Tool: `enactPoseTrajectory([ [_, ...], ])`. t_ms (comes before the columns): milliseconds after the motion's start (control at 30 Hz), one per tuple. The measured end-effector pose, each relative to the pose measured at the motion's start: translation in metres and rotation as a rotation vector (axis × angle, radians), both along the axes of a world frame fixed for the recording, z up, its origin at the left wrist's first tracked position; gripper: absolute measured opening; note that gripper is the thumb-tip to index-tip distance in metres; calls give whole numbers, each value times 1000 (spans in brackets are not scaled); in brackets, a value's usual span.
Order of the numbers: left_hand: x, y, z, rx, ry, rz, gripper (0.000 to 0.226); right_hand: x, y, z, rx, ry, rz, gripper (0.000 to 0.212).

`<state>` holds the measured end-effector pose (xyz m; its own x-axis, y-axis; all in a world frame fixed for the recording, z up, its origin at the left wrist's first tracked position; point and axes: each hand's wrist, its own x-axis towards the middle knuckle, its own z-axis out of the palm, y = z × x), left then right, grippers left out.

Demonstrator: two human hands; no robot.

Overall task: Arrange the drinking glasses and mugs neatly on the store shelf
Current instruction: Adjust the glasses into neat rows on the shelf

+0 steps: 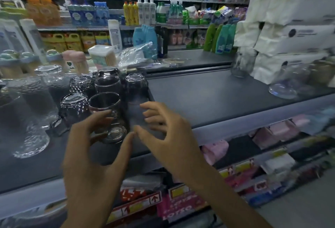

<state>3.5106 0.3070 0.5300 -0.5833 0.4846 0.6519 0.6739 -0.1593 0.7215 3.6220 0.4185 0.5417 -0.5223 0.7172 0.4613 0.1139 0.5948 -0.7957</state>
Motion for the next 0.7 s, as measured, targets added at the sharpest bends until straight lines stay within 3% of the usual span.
enactPoseTrajectory([
  [100, 42, 29, 9, 10, 49, -163, 40, 44, 13, 7, 5, 94, -29, 35],
  [400, 155, 179, 55, -4, 119, -439, 34, 210, 109, 15, 66, 206, -324, 26],
  [567, 199, 277, 62, -291, -111, -466, 34, 273, 171, 1, 203, 211, -637, 31],
  [700, 216, 353, 54, -475, -289, -459, 52, 294, 213, -11, 279, 181, -837, 51],
])
